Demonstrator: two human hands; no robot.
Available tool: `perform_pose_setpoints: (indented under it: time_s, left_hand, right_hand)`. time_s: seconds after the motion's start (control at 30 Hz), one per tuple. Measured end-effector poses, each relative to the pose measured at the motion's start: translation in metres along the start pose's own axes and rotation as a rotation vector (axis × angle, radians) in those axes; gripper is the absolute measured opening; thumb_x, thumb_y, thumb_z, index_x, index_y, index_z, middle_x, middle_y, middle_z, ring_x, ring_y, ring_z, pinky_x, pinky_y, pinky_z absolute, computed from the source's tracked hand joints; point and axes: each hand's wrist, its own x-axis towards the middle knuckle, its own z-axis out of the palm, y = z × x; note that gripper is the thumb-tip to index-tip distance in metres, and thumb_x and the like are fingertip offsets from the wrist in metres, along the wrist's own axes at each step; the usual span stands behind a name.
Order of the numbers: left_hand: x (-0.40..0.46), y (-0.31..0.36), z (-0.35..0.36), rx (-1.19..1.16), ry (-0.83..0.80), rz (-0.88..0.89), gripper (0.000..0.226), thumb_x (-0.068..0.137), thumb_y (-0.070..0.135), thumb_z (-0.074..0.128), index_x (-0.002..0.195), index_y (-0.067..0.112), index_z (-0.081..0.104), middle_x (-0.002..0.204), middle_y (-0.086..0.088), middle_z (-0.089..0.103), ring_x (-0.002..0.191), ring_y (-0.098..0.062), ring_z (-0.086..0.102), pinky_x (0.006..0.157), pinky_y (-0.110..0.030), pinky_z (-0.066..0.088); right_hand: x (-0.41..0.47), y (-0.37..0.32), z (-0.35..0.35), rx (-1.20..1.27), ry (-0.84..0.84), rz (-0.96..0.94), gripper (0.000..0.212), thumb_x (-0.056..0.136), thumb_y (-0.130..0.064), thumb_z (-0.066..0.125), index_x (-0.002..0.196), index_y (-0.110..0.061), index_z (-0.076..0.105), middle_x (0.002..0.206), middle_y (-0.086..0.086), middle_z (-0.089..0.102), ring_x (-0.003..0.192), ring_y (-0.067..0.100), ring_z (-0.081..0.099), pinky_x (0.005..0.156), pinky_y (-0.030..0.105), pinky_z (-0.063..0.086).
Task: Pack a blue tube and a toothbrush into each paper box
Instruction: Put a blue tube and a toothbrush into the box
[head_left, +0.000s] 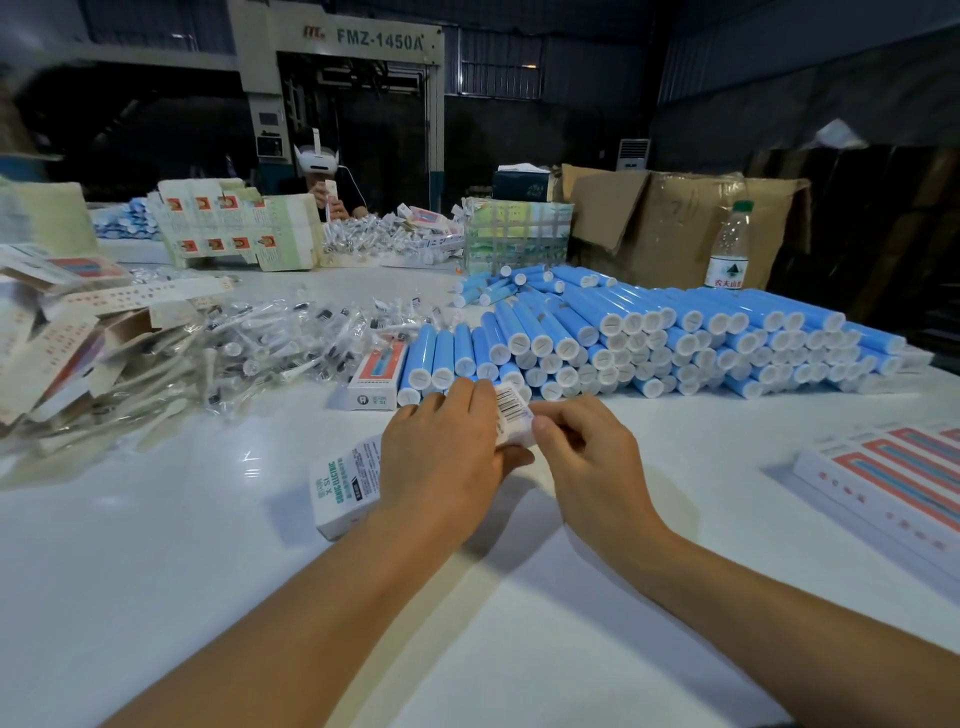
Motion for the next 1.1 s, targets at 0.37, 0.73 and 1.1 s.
perform_pose_setpoints:
  time_s: [0.37, 0.73, 1.1]
  left_hand:
    - [0.014, -0.022, -0.048, -1.525, 0.321, -0.604, 0.05, 0.086, 0.07, 0.034, 0.095, 0.03, 0.061, 0.087, 0.0, 0.072, 0.077, -0.017, 0.071, 0.064, -0.034, 0.06]
    - [0.009, -0.011, -0.012, -1.651, 0.116, -1.18, 0.058, 0.091, 0.067, 0.025, 0.083, 0.023, 0.061, 0.053, 0.003, 0.066, 0.047, -0.015, 0.066, 0.033, -0.021, 0.044]
    - [-0.002, -0.004, 0.011, -1.163, -0.144, -0.53, 0.054, 0.09, 0.06, 0.028, 0.086, 0.024, 0.068, 0.085, 0.009, 0.069, 0.079, -0.014, 0.064, 0.069, -0.029, 0.045]
  right_hand:
    - [0.0, -0.001, -0.001, 0.111, -0.036, -0.067, 0.022, 0.087, -0.037, 0.045, 0.107, -0.042, 0.054, 0.097, -0.02, 0.054, 0.09, -0.002, 0.053, 0.075, 0.008, 0.039]
    - [-0.012, -0.011, 0.011, -0.102, -0.447, -0.046, 0.07, 0.067, -0.062, 0.056, 0.133, -0.054, 0.033, 0.108, -0.039, 0.041, 0.101, -0.012, 0.045, 0.069, 0.01, 0.045]
    - [0.023, -0.032, -0.066, -0.417, -0.235, -0.086, 0.055, 0.085, -0.04, 0.046, 0.139, -0.041, 0.039, 0.111, -0.008, 0.043, 0.1, 0.007, 0.041, 0.078, 0.012, 0.035]
